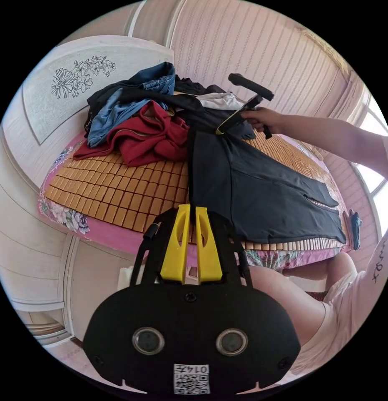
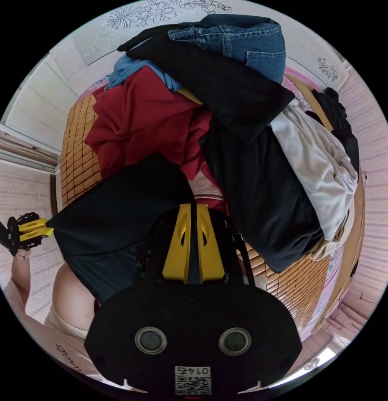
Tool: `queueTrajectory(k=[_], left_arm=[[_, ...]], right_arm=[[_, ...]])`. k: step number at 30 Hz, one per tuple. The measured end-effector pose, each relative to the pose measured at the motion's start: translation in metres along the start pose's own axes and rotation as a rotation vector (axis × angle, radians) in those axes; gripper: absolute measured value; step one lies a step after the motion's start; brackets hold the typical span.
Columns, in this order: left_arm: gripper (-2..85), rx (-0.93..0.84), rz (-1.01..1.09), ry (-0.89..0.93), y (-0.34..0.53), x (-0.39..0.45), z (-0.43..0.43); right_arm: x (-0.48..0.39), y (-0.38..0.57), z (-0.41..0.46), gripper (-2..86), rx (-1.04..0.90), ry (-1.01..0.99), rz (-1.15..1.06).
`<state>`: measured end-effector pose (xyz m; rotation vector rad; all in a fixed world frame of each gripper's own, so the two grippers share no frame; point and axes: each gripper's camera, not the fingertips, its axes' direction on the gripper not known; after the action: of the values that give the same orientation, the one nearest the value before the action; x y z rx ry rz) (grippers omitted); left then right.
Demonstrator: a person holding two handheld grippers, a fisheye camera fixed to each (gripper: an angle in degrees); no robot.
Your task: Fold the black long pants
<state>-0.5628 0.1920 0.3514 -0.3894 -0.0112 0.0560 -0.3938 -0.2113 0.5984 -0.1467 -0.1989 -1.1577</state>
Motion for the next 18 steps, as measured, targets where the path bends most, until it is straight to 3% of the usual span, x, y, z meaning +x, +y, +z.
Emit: queueTrajectory(k=[7, 9, 12, 15, 18], left_arm=[[5.8, -0.127, -0.206, -0.046, -0.002, -0.033, 0.031], [6.2, -0.1, -0.221, -0.075, -0.002, -0.034, 0.025], [5.3, -0.05, -0.207, -0.164, -0.005, -0.026, 0.006], [4.9, -0.006, -0.094, -0.119, -0.015, 0.004, -0.008], [4.7, -0.043, 0.085, -0.058, -0.035, 0.055, -0.002]], right_arm=[[-0.005, 0.028, -0.032, 4.6, 0.182, 0.036, 0.048], [-0.006, 0.063, -0.054, 4.7, 0.287, 0.121, 0.046], [-0.015, 0.158, -0.088, 0.4, 0.475, 0.415, 0.044], [-0.01, 0.263, -0.094, -0.7, 0.392, 0.565, 0.117], [0.011, 0.372, -0.098, -0.9, 0.234, 0.405, 0.3]])
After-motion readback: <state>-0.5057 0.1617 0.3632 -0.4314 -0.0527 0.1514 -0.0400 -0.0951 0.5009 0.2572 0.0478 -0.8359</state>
